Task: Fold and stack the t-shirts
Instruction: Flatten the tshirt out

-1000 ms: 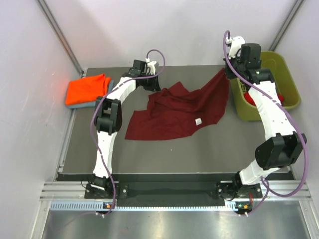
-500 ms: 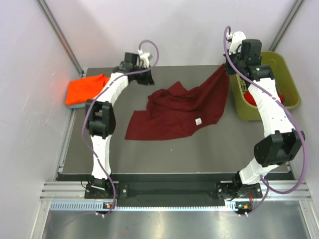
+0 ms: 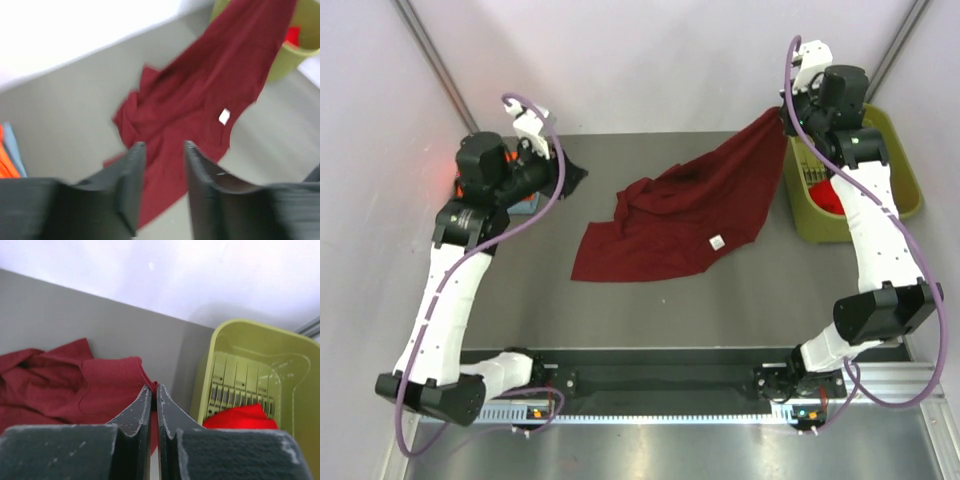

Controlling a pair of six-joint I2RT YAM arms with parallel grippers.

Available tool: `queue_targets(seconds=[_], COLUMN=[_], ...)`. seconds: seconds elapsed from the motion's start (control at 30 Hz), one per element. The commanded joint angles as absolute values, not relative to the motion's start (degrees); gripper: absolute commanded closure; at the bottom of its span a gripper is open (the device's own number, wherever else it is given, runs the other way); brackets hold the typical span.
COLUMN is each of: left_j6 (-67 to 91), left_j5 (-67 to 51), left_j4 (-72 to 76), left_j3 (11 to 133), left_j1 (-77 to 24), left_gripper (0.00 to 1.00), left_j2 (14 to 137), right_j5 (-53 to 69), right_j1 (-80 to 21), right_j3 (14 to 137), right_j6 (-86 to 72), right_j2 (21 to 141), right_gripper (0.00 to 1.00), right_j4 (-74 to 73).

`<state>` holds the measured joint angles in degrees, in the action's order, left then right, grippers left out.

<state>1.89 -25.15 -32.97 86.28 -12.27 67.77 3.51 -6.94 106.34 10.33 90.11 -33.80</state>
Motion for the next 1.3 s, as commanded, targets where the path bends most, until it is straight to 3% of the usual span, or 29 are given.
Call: queue_targets(seconds=[0.0,0.37,0.57,0.9,1.27], left_j6=[1.0,-1.0,-2.5,-1.5,-1.2], left_j5=[-22.8,-19.8,-18.0,-19.2,-20.5], left_j4=[-35.6,-38.1,-39.8,-38.2,-38.2], left_j3=[80.6,107.5,119.7,124.5,123.6], left_j1=[-12.2,-13.8,-14.6,-15.6,-18.8], left_gripper=[0.53,0.48,0.48,0.48,0.58], left_j2=[76.8,116.1,127.7,134.8,137.1], right_j5=[3.3,5.3,6.1,4.0,4.1], right_j1=[-6.9,-6.9,-6.9,-6.7,-6.6], right_j3=[103.5,100.5,100.6,102.3,103.7], right_j6=[10.7,9.4,9.7,11.3,11.1], right_j2=[85.3,84.9,85.5,87.7,90.2], right_gripper=[1.0,1.0,1.0,1.0,1.0], right_j4=[-32.2,-32.3,-32.3,-31.9,-31.5])
